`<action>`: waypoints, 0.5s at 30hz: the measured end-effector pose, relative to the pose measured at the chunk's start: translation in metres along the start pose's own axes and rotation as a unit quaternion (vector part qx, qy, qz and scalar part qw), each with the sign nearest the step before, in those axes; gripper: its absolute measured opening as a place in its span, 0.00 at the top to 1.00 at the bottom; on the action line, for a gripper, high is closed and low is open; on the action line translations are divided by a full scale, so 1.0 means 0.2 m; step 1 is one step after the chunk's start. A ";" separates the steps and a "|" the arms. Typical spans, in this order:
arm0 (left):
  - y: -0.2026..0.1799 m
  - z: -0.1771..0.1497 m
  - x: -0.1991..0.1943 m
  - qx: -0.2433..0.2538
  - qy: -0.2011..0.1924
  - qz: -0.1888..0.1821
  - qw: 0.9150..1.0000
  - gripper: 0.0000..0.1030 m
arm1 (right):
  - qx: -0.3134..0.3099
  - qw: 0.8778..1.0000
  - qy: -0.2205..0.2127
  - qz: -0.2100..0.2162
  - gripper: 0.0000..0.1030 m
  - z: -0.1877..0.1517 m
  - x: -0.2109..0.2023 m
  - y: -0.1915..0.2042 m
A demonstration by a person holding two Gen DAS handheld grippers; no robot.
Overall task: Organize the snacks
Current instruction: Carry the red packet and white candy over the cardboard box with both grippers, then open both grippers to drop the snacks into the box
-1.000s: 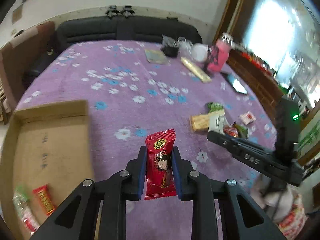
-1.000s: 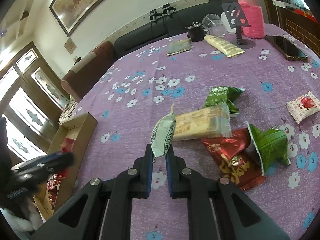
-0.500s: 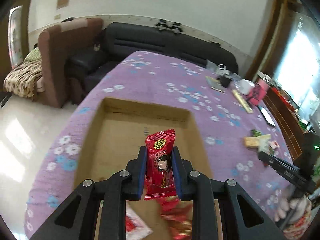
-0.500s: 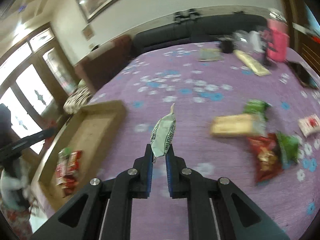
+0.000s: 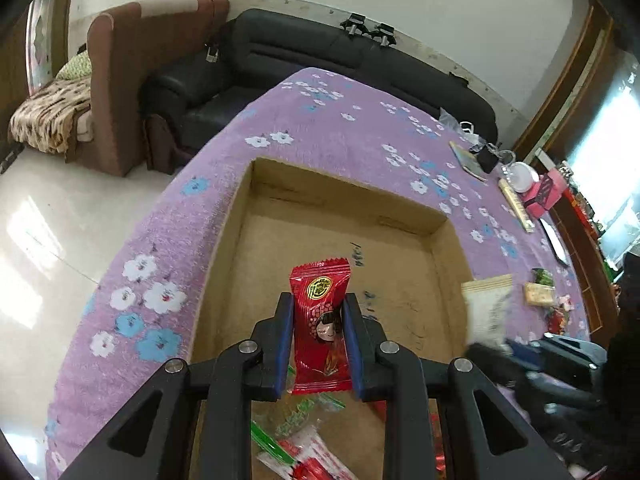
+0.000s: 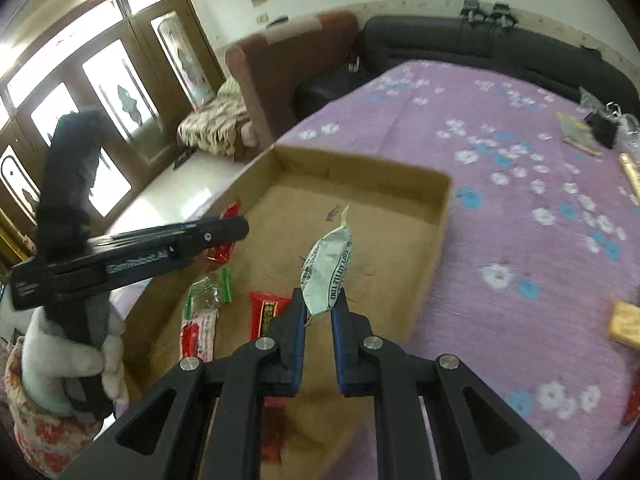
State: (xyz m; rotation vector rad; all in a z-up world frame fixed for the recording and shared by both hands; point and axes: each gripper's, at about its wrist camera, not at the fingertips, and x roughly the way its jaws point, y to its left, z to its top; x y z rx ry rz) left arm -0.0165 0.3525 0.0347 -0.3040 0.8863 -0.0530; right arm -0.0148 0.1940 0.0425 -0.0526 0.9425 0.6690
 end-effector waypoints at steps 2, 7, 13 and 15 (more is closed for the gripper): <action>0.01 0.00 0.01 -0.001 0.005 -0.002 1.000 0.76 | 0.002 1.000 0.012 -0.002 0.89 0.01 0.06 0.00; 0.03 0.00 0.01 -0.015 0.003 -0.011 1.000 0.65 | 0.003 1.000 0.020 -0.006 0.87 0.00 0.11 0.01; 0.02 -0.01 -0.10 -0.035 -0.027 -0.017 0.999 0.56 | 0.003 1.000 -0.003 -0.005 0.79 -0.02 0.02 0.01; -0.01 -0.02 -0.17 -0.033 -0.041 -0.021 0.998 0.54 | 0.006 1.000 -0.015 -0.004 0.75 -0.03 -0.05 0.00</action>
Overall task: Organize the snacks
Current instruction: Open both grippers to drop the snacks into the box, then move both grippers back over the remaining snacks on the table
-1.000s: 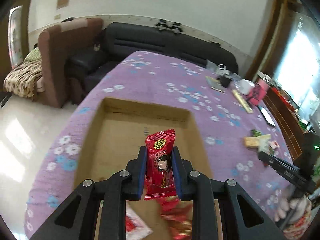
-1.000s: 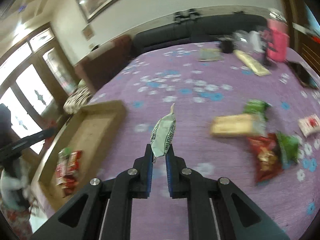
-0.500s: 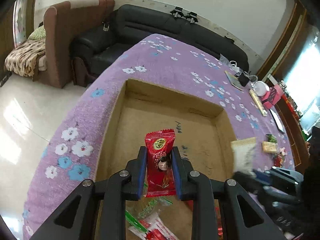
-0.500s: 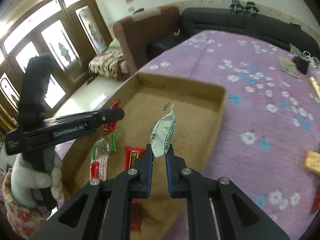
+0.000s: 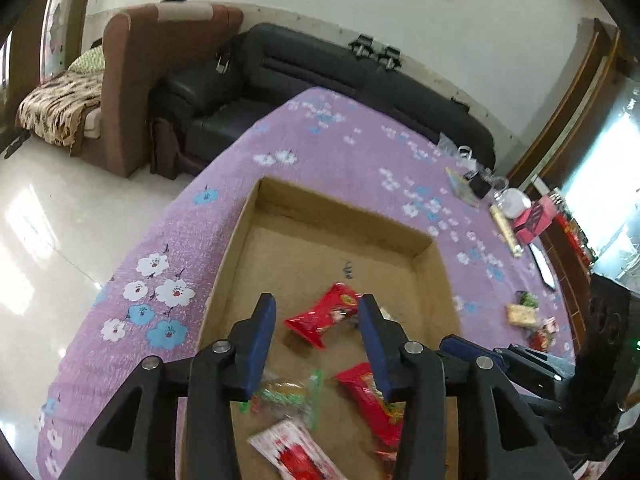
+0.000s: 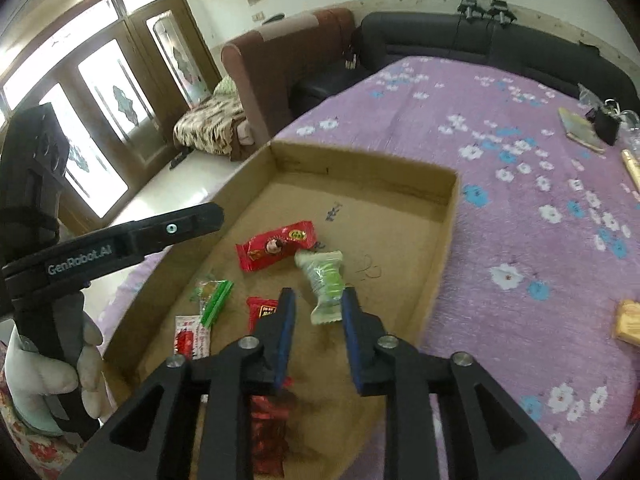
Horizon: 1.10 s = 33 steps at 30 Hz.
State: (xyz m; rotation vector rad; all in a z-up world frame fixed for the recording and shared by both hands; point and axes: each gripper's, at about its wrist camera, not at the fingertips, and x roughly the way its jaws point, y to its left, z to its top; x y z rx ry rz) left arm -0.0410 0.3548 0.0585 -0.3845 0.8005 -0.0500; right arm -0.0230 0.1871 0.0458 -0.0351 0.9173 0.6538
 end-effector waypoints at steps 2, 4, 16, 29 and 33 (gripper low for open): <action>-0.06 -0.01 -0.08 0.006 -0.019 -0.007 1.000 0.49 | 0.010 1.000 -0.016 0.001 0.72 -0.02 -0.08 -0.03; -0.12 -0.02 -0.17 0.013 -0.040 -0.015 0.999 0.42 | 0.023 0.999 -0.030 0.003 0.69 -0.05 -0.17 -0.07; -0.67 -0.13 -0.83 0.105 -0.185 -0.075 0.974 0.28 | 0.105 0.988 -0.108 -0.041 0.67 -0.34 -0.67 -0.40; -1.22 -0.23 -1.54 0.242 -0.303 -0.069 0.919 0.11 | 0.143 0.951 -0.237 -0.139 0.65 -0.56 -1.60 -0.68; -1.27 -0.11 -1.74 0.243 -0.302 -0.084 0.918 0.09 | 0.161 0.929 -0.286 -0.168 0.61 -0.53 -2.06 -0.76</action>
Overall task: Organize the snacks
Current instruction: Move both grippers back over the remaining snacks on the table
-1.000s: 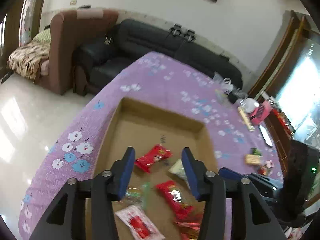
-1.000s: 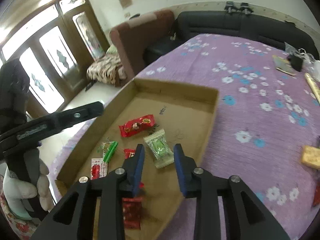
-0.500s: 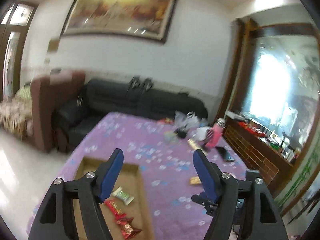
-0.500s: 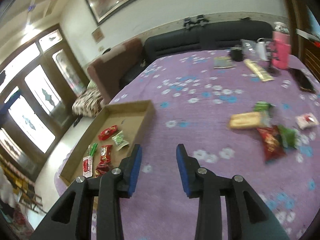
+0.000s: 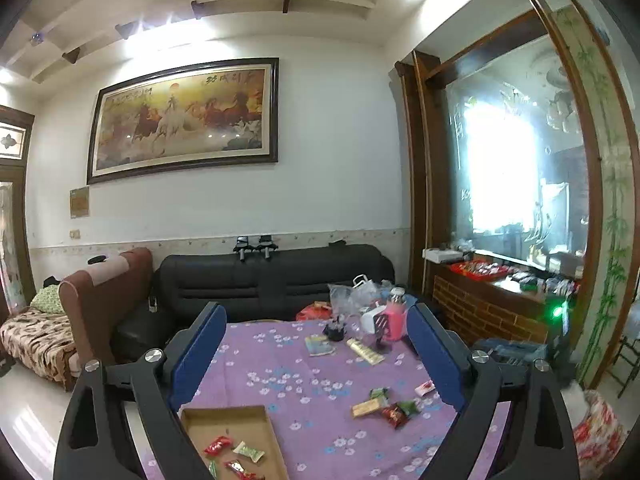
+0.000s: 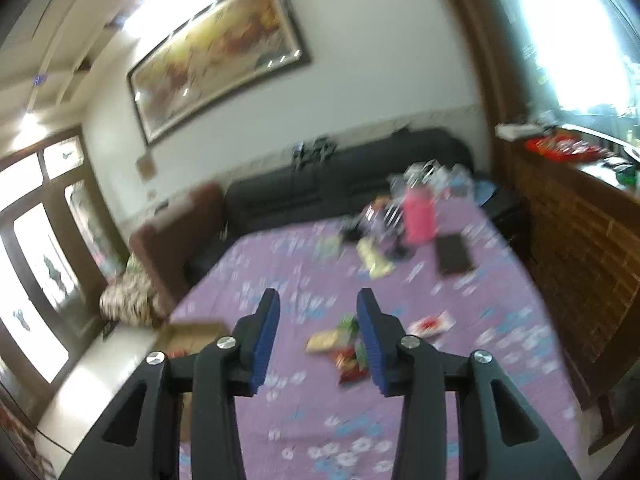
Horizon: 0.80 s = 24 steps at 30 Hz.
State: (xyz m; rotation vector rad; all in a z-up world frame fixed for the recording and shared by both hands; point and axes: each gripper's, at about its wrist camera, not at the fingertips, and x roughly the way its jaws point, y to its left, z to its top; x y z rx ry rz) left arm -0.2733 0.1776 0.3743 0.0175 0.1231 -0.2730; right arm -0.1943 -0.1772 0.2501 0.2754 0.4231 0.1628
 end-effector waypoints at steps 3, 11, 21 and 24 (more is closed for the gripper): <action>0.04 0.14 -0.04 -0.018 0.003 -0.011 1.000 0.09 | 0.000 1.000 -0.024 -0.019 0.60 0.18 -0.15 -0.05; -0.01 0.54 -0.01 0.029 0.009 0.031 0.999 0.03 | -0.017 0.992 -0.084 -0.094 0.60 0.73 -0.42 -0.03; -0.08 -0.12 0.58 -0.030 0.127 -0.091 0.987 0.01 | -0.014 0.990 0.097 -0.102 0.40 0.35 0.34 -0.14; -0.07 -0.52 0.78 -0.089 0.185 -0.122 0.971 0.01 | 0.016 0.979 0.190 -0.076 0.50 0.02 0.72 -0.20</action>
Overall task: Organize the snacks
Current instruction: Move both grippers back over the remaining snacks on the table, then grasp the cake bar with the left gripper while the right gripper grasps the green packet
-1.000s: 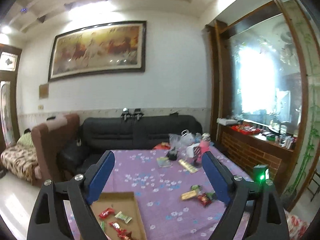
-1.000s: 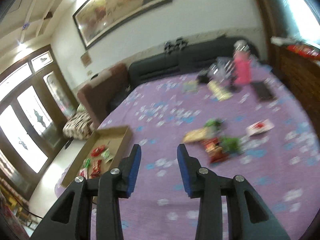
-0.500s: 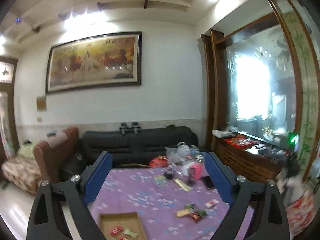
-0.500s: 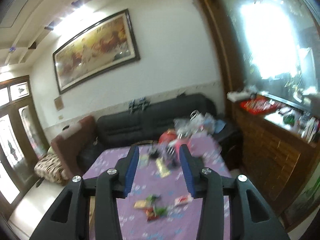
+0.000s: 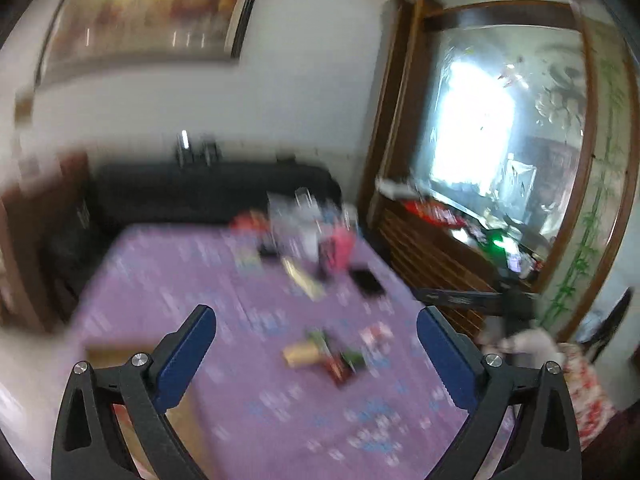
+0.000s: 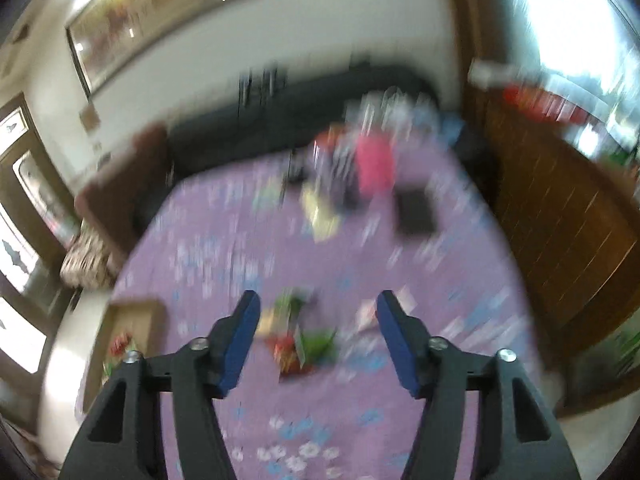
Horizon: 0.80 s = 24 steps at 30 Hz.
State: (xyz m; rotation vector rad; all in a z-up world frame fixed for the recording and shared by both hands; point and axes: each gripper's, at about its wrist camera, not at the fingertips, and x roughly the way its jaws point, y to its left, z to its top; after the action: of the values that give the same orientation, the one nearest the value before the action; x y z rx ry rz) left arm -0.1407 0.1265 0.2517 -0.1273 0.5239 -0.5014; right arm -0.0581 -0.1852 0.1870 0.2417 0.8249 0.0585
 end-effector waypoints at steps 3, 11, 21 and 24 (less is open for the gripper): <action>0.10 -0.30 0.33 -0.033 0.061 0.001 0.998 0.01 | 0.015 0.998 0.066 0.018 0.59 -0.11 0.38 0.02; 0.15 -0.68 0.80 -0.003 0.144 0.038 0.989 0.02 | 0.013 0.996 0.089 -0.027 0.59 -0.03 0.85 0.17; 0.24 -0.76 0.91 -0.021 0.170 0.047 0.984 0.02 | 0.007 0.982 0.180 0.047 0.76 -0.13 1.08 0.34; 0.24 -0.78 0.93 -0.025 0.174 0.055 0.983 0.02 | 0.022 0.959 0.230 0.162 0.76 -0.25 0.99 0.37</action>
State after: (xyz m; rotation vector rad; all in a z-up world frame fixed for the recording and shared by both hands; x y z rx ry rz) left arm -0.0592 0.0791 0.0230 -0.0579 0.8819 -0.4046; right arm 0.0428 -0.0750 0.0295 0.4127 1.2446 0.4182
